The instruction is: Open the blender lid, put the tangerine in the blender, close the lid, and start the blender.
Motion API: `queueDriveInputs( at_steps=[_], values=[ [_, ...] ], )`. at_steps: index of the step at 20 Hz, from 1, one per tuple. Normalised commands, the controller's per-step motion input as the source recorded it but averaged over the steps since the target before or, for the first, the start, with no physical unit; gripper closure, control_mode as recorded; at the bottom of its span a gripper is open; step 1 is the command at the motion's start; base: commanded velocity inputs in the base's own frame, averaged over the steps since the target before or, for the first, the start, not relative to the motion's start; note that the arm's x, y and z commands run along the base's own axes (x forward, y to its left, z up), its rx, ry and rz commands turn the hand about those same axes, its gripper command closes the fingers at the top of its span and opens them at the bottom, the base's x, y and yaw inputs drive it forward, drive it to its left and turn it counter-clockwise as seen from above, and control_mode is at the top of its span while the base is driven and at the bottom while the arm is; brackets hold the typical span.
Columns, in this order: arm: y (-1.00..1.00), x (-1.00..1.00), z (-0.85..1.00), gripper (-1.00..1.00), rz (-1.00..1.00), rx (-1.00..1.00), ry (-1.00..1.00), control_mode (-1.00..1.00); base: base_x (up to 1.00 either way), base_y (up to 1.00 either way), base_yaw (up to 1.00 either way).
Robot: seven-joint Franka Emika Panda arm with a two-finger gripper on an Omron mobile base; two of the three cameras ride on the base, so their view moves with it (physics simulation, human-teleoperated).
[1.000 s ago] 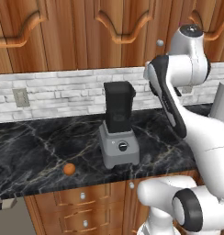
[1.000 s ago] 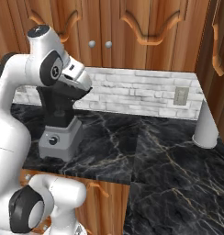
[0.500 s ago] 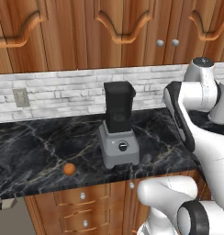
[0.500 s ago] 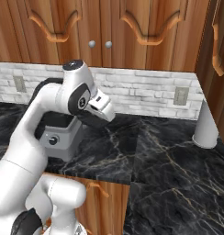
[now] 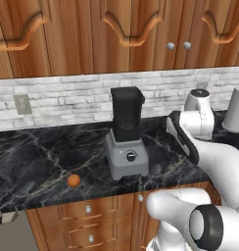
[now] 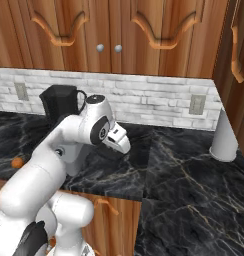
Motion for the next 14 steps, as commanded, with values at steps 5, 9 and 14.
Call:
queueDriveInputs(
  at_steps=[5,9,14],
  values=[
    [-0.16,0.31,-0.78,1.00,0.00,0.01,0.10,-1.00,0.00,0.00,0.00],
    [-0.29,0.28,-0.46,1.00,0.00,0.01,0.10,-1.00,0.00,0.00,0.00],
    [-0.21,0.29,-0.41,1.00,0.00,0.00,0.14,-1.00,0.00,0.00,0.00]
  ],
)
